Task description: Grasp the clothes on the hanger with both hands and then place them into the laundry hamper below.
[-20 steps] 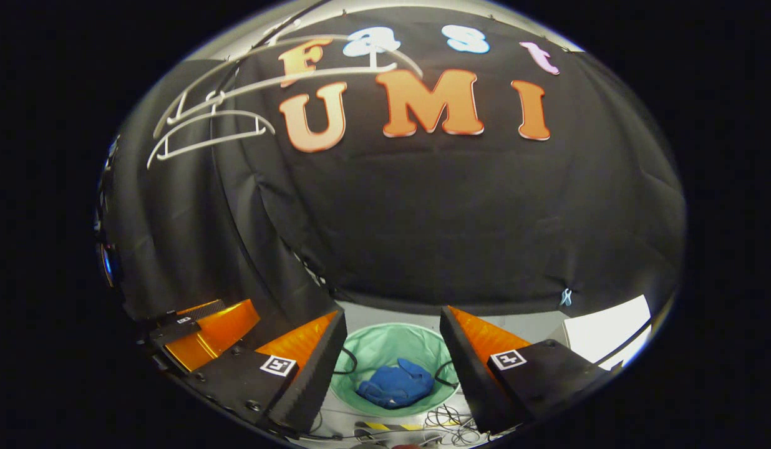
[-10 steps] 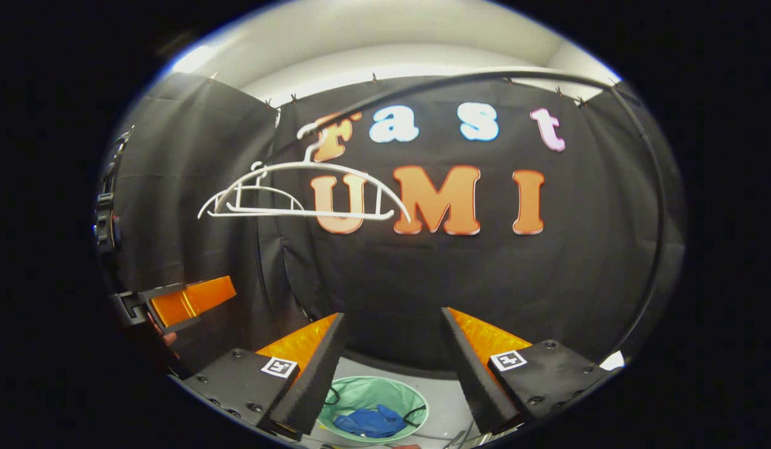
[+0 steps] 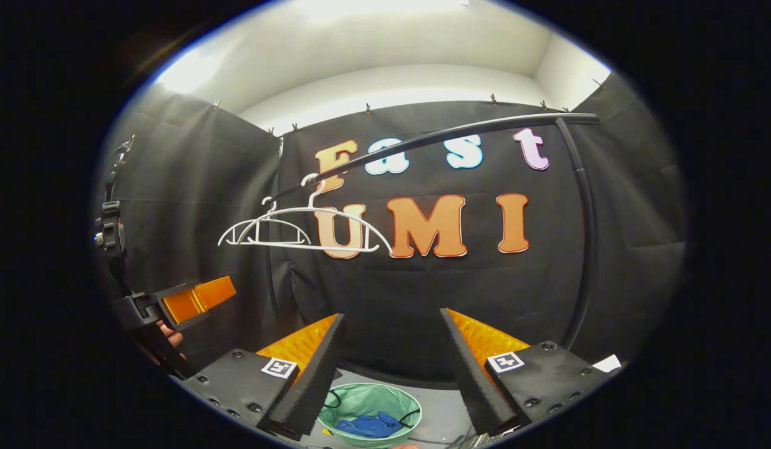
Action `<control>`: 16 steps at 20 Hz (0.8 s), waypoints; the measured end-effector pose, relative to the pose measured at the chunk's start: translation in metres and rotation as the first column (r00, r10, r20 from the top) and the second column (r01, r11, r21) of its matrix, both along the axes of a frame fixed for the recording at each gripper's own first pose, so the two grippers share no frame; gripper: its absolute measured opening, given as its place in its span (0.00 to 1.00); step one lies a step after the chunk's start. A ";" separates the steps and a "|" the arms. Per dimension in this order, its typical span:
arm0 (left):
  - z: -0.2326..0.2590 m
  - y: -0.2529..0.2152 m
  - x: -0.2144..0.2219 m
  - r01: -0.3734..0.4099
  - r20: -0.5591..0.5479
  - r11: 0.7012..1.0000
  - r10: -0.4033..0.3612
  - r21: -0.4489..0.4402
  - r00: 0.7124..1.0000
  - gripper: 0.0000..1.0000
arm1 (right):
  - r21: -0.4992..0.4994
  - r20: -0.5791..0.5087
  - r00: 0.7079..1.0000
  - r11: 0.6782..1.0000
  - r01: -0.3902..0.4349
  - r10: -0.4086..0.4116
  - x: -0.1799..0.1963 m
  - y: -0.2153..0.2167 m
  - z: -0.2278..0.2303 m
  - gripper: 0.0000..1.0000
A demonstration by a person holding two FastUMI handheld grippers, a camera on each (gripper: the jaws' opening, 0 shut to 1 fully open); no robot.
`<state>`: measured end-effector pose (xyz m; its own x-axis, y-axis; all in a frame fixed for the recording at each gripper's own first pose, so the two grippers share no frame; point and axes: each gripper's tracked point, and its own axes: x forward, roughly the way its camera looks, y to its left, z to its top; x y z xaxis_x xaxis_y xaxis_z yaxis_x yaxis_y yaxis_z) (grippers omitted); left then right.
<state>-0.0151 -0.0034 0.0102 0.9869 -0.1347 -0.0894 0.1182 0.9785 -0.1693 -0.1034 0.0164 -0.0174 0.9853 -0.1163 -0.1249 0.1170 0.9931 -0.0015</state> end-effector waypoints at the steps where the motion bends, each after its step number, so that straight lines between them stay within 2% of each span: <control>1: 0.003 -0.001 -0.006 0.003 0.005 1.000 -0.003 0.000 1.000 0.92 | 0.006 0.009 1.000 1.000 0.000 0.000 -0.006 -0.002 0.003 0.88; 3: 0.011 0.001 -0.016 -0.004 0.028 1.000 0.004 0.007 1.000 0.92 | 0.003 0.024 1.000 1.000 0.003 -0.003 -0.017 -0.005 0.010 0.87; 4: 0.015 0.002 -0.020 -0.010 0.036 1.000 0.010 0.014 0.999 0.92 | 0.003 0.030 1.000 1.000 0.004 -0.004 -0.023 -0.008 0.012 0.95; 5: 0.015 0.001 -0.023 -0.012 0.040 1.000 0.012 0.020 0.999 0.99 | 0.007 0.035 0.999 1.000 0.003 -0.003 -0.027 -0.008 0.014 0.96; 6: 0.017 0.001 -0.028 -0.012 0.043 1.000 0.011 0.023 0.999 0.95 | 0.015 0.036 0.999 1.000 0.001 -0.001 -0.030 -0.008 0.014 0.96; 7: 0.018 0.000 -0.030 -0.012 0.045 1.000 0.010 0.024 0.999 0.94 | 0.025 0.036 0.999 1.000 0.000 0.000 -0.033 -0.008 0.014 1.00; 8: 0.021 0.000 -0.033 -0.010 0.051 1.000 0.009 0.025 0.999 0.99 | 0.035 0.036 0.999 0.999 0.002 -0.003 -0.036 -0.011 0.013 1.00; 10: 0.012 -0.006 -0.027 -0.008 0.053 0.999 0.006 0.035 0.999 0.94 | 0.047 0.035 0.999 0.999 0.011 -0.012 -0.041 -0.014 0.013 0.96; 11: 0.012 -0.006 -0.029 -0.005 0.055 0.999 0.002 0.042 0.998 0.94 | 0.048 0.035 0.999 0.999 0.018 -0.019 -0.042 -0.016 0.012 1.00; 12: 0.013 -0.007 -0.030 -0.001 0.060 0.999 -0.002 0.048 0.998 0.94 | 0.049 0.038 0.999 0.999 0.022 -0.024 -0.044 -0.017 0.013 0.94; 15: 0.015 -0.007 -0.034 0.004 0.071 0.998 -0.008 0.056 0.997 0.94 | 0.050 0.042 0.999 0.998 0.026 -0.028 -0.048 -0.016 0.013 0.96; 16: 0.015 -0.008 -0.034 0.007 0.072 0.999 -0.010 0.053 0.997 0.94 | 0.050 0.038 0.999 0.998 0.023 -0.025 -0.050 -0.015 0.012 0.88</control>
